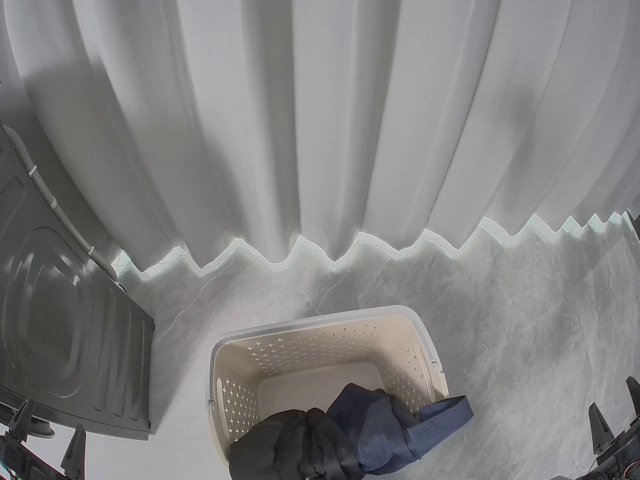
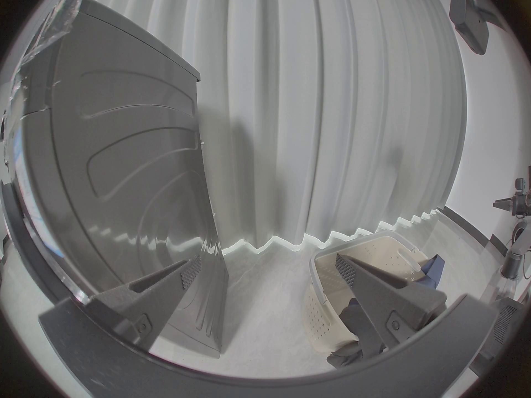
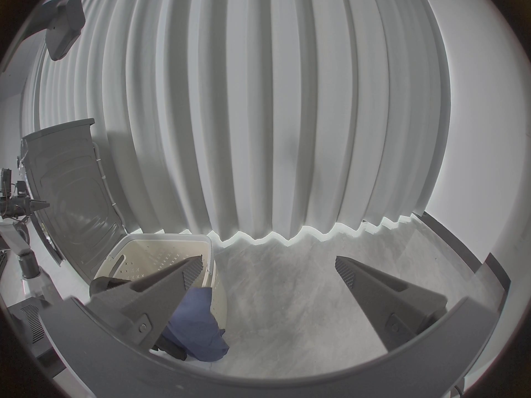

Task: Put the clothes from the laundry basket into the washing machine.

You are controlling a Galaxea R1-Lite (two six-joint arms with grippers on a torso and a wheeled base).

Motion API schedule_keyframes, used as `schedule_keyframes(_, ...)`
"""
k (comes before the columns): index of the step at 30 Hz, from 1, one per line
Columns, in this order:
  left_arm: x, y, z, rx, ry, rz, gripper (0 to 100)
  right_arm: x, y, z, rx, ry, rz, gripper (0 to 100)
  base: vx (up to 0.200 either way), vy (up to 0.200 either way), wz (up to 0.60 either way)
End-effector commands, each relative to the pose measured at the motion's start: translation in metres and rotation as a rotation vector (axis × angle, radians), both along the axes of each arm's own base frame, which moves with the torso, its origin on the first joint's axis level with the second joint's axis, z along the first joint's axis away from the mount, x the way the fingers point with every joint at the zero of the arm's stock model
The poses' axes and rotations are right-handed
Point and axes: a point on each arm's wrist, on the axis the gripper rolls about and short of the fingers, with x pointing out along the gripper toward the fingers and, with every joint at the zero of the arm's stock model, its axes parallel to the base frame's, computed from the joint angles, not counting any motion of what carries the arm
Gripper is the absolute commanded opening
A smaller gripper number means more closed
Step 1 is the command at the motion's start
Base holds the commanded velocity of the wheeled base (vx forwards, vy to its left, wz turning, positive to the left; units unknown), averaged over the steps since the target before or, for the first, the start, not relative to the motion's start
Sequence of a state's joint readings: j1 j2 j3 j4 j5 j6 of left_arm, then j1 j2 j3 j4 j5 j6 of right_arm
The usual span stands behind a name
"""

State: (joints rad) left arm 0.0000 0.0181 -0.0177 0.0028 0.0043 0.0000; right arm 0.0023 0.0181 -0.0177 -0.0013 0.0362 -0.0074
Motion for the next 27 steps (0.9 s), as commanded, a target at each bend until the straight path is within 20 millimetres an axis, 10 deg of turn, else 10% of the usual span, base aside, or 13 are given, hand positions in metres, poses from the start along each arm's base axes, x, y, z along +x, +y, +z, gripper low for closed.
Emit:
schedule_keyframes(1, -0.0001, 0.0000, -0.0052, 0.000, -0.002, 0.000, 100, -0.0001, 0.0000, -0.0053, 0.000, -0.001, 0.001, 100, 0.000, 0.000, 0.00)
schedule_keyframes(27, -0.0001, 0.0000, -0.0053, 0.000, 0.000, 0.000, 100, -0.0001, 0.0000, -0.0053, 0.000, -0.001, 0.001, 100, 0.046, 0.000, 0.00)
